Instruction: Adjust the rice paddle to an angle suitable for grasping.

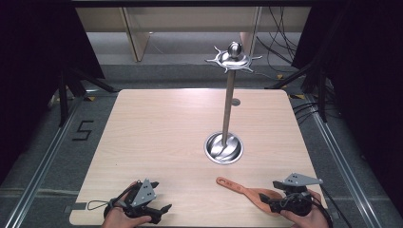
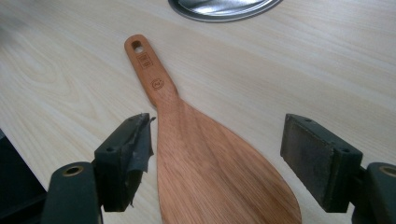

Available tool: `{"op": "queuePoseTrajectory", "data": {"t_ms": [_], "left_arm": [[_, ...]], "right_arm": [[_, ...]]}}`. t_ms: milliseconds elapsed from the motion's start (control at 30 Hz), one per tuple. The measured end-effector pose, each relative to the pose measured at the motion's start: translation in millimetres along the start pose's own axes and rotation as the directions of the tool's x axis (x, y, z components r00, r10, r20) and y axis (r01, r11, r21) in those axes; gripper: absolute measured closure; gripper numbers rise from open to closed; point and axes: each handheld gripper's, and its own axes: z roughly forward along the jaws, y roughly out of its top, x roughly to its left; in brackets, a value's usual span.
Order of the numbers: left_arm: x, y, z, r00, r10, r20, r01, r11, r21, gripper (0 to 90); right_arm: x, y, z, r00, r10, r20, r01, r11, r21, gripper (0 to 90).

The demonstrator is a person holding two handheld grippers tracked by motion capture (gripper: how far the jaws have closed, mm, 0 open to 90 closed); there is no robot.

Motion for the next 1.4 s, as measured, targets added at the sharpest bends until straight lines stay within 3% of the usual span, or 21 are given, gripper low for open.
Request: {"op": "queuePoseTrajectory", "data": {"t_ms": [33, 133, 333, 367, 400, 467, 500, 533, 567, 600, 633, 667, 700, 733, 833, 900, 933, 1033, 1100, 1200, 1400], "left_arm": [[0.6, 0.3, 0.3, 0.9998, 0.012, -0.019, -0.011, 0.9998, 0.015, 16.0], [0.2, 0.2, -0.4, 0.9999, 0.01, -0.008, -0.01, 0.9999, 0.011, 16.0], [-0.2, 0.2, 0.6, 0.9999, 0.008, 0.007, -0.008, 0.9999, 0.011, 16.0], [0.0, 0.3, 0.5, 0.9999, 0.008, 0.007, -0.008, 0.9999, 0.012, 16.0], [0.1, 0.3, 0.6, 0.9999, 0.008, 0.006, -0.008, 0.9999, 0.012, 15.9], [-1.2, 0.0, 1.1, 0.9999, -0.001, 0.012, 0.001, 1.0, 0.002, 16.0], [-1.2, 0.1, 0.9, 0.9999, -0.001, 0.013, 0.001, 1.0, 0.006, 16.0], [-1.3, -0.1, 1.4, 0.9999, -0.001, 0.01, 0.001, 1.0, 0.001, 16.0], [0.3, 0.3, 1.4, 0.9998, 0.013, 0.012, -0.013, 0.9999, 0.011, 16.0], [0.1, 0.2, 1.5, 0.9999, 0.01, 0.013, -0.01, 0.9999, 0.01, 16.0], [0.0, 0.1, 1.6, 0.9998, 0.012, 0.013, -0.012, 0.9999, 0.012, 16.0], [0.0, 0.1, 1.6, 0.9998, 0.012, 0.013, -0.012, 0.9999, 0.012, 16.0], [-0.5, -0.3, 1.5, 0.9998, 0.018, 0.0, -0.018, 0.9998, 0.007, 16.0], [-0.6, -0.1, 1.6, 0.9999, 0.014, -0.002, -0.014, 0.9999, 0.008, 16.0], [-0.4, 0.3, 1.4, 0.9999, 0.016, -0.001, -0.016, 0.9996, 0.022, 16.0], [-0.5, -0.3, 2.1, 0.9999, 0.016, 0.005, -0.016, 0.9998, 0.012, 16.0], [-0.5, 0.2, 1.0, 0.9999, 0.016, -0.001, -0.016, 0.9996, 0.022, 16.0], [0.2, 0.1, 1.8, 0.9999, 0.012, 0.011, -0.012, 0.9998, 0.015, 15.9], [-0.8, -0.3, 1.4, 0.9999, 0.012, 0.003, -0.012, 0.9999, 0.01, 16.0], [-0.5, 0.3, 0.8, 0.9999, 0.014, 0.006, -0.014, 0.9997, 0.02, 16.0], [0.3, -0.4, 2.1, 0.9997, 0.023, -0.004, -0.023, 0.9996, 0.015, 16.0]], "right_arm": [[0.2, -0.2, 0.0, 1.0, 0.003, 0.001, -0.003, 1.0, 0.003, 25.7], [-0.7, -0.4, 0.4, 1.0, -0.004, 0.003, 0.004, 1.0, 0.0, 25.7], [3.4, -0.7, 2.1, 0.9989, 0.045, -0.015, -0.045, 0.999, 0.01, 25.6], [0.5, 0.1, 2.1, 0.9998, 0.008, -0.016, -0.008, 1.0, 0.007, 25.5], [6.6, -0.4, 1.6, 0.997, 0.076, -0.014, -0.076, 0.997, 0.021, 25.5], [0.9, 0.1, 3.6, 0.9997, -0.001, -0.023, 0.001, 1.0, 0.011, 24.9], [5.2, 0.1, 3.2, 0.9995, 0.026, -0.019, -0.025, 0.999, 0.037, 24.0], [3.1, 0.6, 4.6, 0.9996, -0.019, -0.02, 0.019, 0.999, 0.034, 23.8], [7.5, 0.9, 4.0, 0.9999, 0.005, -0.016, -0.004, 0.999, 0.051, 23.8], [6.4, 2.4, 4.6, 0.9991, -0.039, -0.018, 0.04, 0.998, 0.048, 23.7], [9.6, 2.9, 4.9, 0.9994, -0.011, -0.034, 0.013, 0.998, 0.058, 23.6], [10.0, 4.8, 5.2, 0.9988, -0.035, -0.033, 0.037, 0.998, 0.057, 23.6], [12.1, 6.1, 5.4, 0.9991, -0.026, -0.032, 0.028, 0.998, 0.056, 23.6], [10.9, 7.8, 6.6, 0.9973, -0.068, -0.029, 0.069, 0.997, 0.042, 23.6], [13.4, 13.9, 9.0, 0.995, -0.093, -0.037, 0.094, 0.995, 0.034, 23.2], [18.5, 17.6, 10.2, 0.996, -0.08, -0.04, 0.082, 0.995, 0.057, 21.7], [16.9, 19.2, 12.1, 0.9917, -0.123, -0.038, 0.125, 0.991, 0.052, 21.5], [20.3, 22.7, 19.2, 0.9847, -0.165, -0.055, 0.168, 0.984, 0.055, 20.9], [24.7, 26.4, 21.6, 0.9808, -0.188, -0.052, 0.192, 0.976, 0.098, 17.1], [29.2, 30.7, 26.4, 0.9793, -0.192, -0.066, 0.198, 0.973, 0.116, 16.8], [34.9, 42.6, 42.1, 0.9659, -0.246, -0.08, 0.257, 0.948, 0.186, 19.5]]}}
